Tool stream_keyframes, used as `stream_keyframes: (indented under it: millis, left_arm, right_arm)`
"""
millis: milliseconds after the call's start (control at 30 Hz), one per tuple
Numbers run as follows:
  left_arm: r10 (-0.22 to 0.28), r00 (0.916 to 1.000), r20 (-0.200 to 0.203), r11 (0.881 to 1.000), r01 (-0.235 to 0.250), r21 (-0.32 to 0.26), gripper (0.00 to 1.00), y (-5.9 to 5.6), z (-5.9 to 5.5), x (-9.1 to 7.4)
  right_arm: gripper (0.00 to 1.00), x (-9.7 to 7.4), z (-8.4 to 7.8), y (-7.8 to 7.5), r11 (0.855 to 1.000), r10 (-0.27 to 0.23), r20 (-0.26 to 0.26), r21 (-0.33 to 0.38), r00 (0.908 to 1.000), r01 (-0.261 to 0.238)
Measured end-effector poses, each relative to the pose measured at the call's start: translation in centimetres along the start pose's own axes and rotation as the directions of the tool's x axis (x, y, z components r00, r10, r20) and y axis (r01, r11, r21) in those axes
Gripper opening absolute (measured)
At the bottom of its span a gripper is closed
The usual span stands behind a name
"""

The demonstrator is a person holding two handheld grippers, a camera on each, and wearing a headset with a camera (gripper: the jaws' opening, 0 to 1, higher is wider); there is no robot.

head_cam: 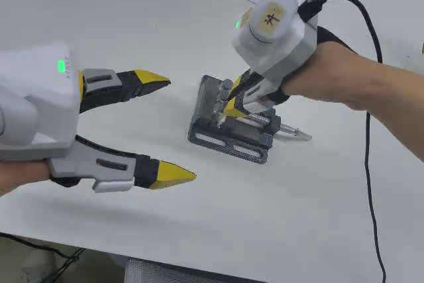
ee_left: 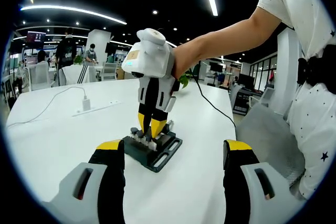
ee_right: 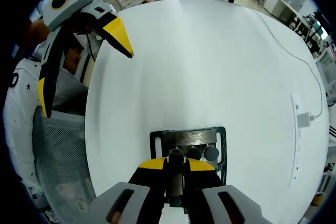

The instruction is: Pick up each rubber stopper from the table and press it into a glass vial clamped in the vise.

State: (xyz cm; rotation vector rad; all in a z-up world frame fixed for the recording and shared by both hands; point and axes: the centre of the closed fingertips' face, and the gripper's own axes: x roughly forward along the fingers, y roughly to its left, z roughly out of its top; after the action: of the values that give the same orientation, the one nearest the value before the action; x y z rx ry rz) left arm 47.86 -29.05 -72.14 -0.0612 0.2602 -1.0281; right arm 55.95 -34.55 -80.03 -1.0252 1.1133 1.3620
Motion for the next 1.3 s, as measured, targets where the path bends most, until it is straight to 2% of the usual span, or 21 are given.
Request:
stream_keyframes:
  millis: [233,567,1067,1300]
  left_arm:
    - [0.000,1.0000,0.006,1.000,0.000,-0.006,0.76,0.0,0.1,-0.1]
    - [-0.006,0.9999,0.008,1.000,0.006,-0.007,0.75,-0.1,0.3,0.1]
    - [-0.011,0.9999,0.006,1.000,0.011,-0.004,0.75,-0.2,0.4,0.1]
    - [-0.009,1.0000,0.003,1.000,0.009,-0.005,0.75,-0.1,0.3,0.0]
  right_arm:
    - [0.05,-0.8,-0.1,-0.2,1.000,-0.020,0.034,0.001,0.9992,0.020]
    - [0.01,-0.4,0.2,0.1,1.000,-0.008,0.067,0.014,0.9977,0.007]
    - [0.00,0.3,-0.1,0.1,1.000,-0.004,0.067,0.021,0.9978,0.003]
    - [0.00,0.1,0.1,0.6,1.000,-0.003,0.072,0.024,0.9974,0.001]
